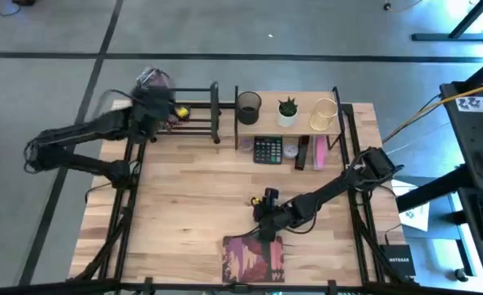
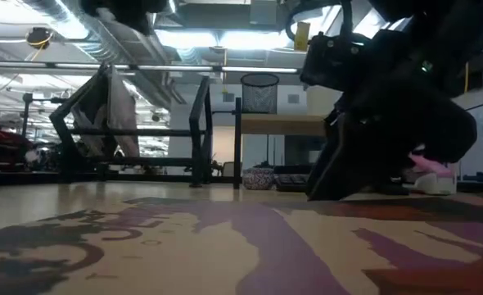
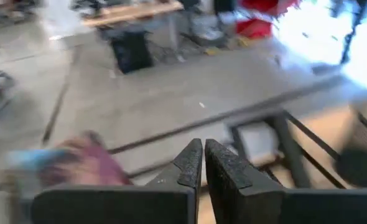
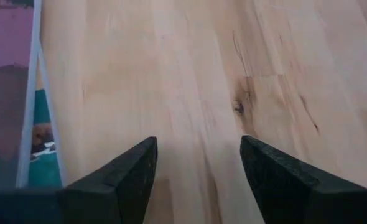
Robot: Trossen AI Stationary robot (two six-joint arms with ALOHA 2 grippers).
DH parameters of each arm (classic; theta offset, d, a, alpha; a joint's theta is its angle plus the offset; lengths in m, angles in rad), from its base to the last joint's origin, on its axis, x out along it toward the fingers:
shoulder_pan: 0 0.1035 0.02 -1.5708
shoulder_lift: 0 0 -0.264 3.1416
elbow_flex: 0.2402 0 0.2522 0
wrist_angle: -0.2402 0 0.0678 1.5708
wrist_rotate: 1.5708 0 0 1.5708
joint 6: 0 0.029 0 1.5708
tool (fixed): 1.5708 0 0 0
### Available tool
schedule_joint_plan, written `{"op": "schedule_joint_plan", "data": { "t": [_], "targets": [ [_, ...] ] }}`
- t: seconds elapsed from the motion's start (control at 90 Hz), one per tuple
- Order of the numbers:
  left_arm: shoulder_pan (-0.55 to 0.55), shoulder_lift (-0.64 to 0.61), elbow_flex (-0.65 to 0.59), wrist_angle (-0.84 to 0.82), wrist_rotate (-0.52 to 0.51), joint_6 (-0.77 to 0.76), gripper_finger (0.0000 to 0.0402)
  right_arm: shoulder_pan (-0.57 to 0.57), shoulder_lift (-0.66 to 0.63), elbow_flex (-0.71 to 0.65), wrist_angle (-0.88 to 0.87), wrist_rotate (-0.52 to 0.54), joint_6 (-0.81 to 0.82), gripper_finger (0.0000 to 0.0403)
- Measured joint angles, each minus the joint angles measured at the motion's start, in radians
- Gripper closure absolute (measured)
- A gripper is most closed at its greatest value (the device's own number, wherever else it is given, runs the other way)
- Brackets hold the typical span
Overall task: Stock shelves
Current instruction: Put the red book on the book shelf
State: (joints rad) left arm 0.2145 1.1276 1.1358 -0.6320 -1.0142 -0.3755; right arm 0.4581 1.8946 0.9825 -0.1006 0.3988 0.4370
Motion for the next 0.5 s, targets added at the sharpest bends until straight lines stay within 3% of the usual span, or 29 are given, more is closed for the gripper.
{"op": "schedule_joint_plan", "data": {
  "t": [0.111, 0.278, 0.5],
  "targets": [
    [-0.012, 0.137, -0.002, -0.090, 0.025, -0.074, 0.0400, 0.000, 0.000, 0.000, 0.003, -0.007, 0.001, 0.0185],
    [0.061, 0.326, -0.003, -0.263, 0.102, -0.195, 0.0400, 0.001, 0.000, 0.000, 0.003, -0.035, 0.009, 0.0185],
    [0.193, 0.418, -0.003, -0.419, 0.149, -0.212, 0.0400, 0.001, 0.000, 0.000, 0.003, -0.045, 0.029, 0.0185]
  ]
}}
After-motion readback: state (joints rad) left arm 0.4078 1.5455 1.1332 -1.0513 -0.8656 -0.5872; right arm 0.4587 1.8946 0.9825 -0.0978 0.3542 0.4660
